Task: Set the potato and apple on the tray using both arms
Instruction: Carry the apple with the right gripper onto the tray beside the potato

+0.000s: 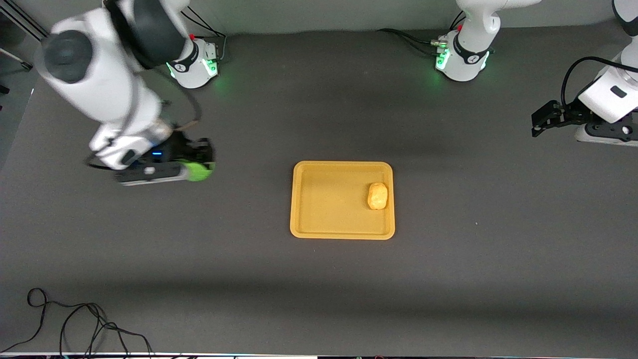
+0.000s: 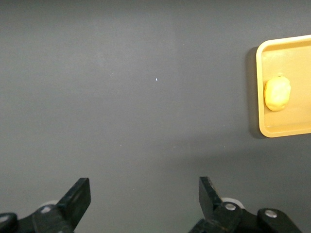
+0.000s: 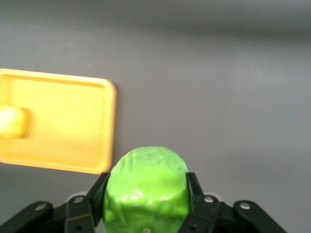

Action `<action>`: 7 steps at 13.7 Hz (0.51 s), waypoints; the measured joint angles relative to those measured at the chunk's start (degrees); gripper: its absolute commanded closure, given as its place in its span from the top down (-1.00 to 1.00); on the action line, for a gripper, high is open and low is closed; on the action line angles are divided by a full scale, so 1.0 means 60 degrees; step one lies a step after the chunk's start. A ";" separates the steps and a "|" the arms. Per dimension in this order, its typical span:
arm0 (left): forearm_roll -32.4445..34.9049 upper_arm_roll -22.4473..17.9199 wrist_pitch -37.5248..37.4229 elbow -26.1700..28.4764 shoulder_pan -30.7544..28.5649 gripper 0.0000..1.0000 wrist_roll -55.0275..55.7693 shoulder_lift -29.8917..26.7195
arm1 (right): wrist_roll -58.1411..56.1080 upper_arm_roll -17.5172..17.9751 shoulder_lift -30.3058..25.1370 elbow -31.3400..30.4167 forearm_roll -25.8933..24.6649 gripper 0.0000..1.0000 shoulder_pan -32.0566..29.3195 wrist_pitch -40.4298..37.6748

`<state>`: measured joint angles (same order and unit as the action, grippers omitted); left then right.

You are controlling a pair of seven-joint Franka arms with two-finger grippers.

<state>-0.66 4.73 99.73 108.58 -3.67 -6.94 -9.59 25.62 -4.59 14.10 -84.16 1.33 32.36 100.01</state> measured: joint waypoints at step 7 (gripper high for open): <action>0.0022 -0.0009 0.0010 0.0056 0.0000 0.99 -0.0026 0.0001 | 0.4384 0.0041 0.4375 0.3891 0.0011 0.08 0.2646 0.0495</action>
<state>-0.53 4.67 99.79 108.91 -3.67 -7.10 -9.58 51.92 -4.34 40.35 -60.81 1.40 48.23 102.98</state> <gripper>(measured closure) 0.004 0.322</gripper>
